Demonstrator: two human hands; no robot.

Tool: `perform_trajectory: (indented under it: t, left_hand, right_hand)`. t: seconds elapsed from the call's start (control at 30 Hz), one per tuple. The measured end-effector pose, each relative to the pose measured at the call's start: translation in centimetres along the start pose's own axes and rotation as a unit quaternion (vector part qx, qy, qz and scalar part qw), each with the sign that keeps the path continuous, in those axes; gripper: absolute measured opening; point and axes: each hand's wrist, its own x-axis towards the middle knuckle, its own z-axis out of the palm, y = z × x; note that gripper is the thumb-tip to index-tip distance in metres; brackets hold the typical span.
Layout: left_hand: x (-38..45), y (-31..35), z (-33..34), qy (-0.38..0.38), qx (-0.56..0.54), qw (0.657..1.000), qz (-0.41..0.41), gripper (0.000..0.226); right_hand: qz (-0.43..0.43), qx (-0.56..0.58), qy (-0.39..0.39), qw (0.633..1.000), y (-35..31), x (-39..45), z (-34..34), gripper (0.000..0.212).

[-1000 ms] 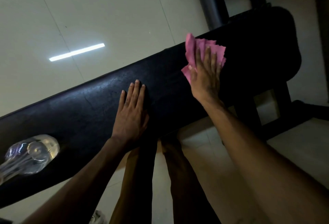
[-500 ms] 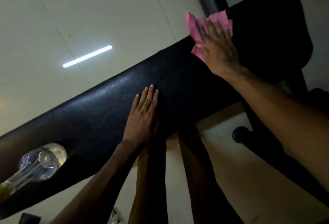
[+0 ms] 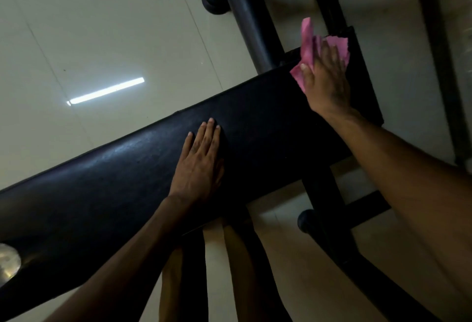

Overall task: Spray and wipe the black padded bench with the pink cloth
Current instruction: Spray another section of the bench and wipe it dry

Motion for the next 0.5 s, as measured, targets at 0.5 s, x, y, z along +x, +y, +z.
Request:
perform_trajectory:
  t: [0.5]
  left_hand:
    - [-0.2, 0.3, 0.3, 0.007, 0.011, 1.0, -0.012, 0.068]
  right_hand:
    - [0.189, 0.112, 0.11, 0.969, 7.1, -2.8, 1.4, 0.067]
